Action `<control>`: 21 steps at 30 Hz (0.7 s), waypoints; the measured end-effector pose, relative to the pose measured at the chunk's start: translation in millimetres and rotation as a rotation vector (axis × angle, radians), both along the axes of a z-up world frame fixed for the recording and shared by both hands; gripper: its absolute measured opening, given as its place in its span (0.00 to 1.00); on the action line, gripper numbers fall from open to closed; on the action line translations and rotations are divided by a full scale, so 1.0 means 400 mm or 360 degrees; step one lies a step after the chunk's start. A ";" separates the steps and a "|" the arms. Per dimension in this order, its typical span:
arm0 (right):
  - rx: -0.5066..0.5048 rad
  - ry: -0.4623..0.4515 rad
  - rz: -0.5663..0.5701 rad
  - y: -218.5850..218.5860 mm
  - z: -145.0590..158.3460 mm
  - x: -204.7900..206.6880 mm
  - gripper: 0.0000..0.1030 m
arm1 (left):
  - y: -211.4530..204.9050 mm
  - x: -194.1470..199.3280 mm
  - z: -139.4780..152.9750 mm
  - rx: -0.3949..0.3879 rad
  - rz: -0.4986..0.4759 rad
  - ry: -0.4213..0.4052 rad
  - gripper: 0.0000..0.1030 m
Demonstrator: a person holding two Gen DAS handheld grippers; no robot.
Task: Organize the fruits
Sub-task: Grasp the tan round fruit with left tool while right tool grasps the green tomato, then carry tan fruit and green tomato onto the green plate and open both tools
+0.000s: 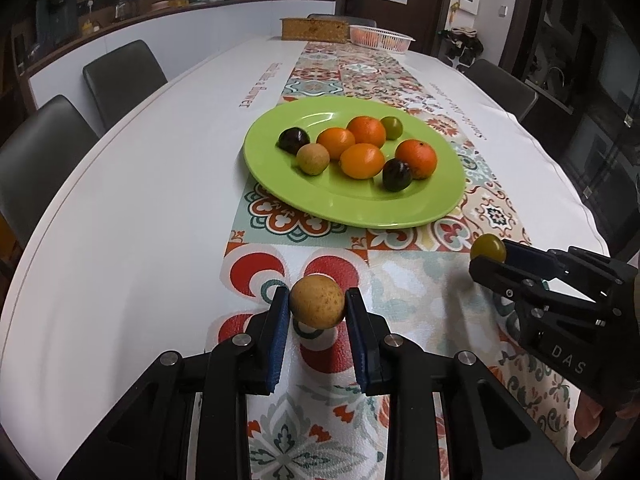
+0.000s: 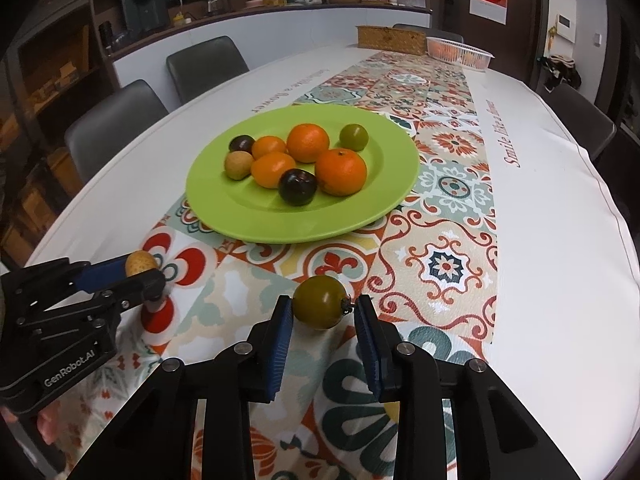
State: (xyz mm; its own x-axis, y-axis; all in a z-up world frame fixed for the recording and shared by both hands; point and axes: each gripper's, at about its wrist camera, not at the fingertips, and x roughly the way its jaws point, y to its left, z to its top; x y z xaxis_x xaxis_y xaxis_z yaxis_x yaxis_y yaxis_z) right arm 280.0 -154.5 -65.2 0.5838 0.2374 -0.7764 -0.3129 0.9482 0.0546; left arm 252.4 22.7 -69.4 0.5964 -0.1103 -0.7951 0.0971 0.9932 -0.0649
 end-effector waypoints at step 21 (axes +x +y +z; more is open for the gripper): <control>0.0099 -0.0181 0.0046 -0.012 0.125 -0.076 0.32 | -0.036 -0.059 0.130 -0.0009 -0.0086 -0.0192 0.27</control>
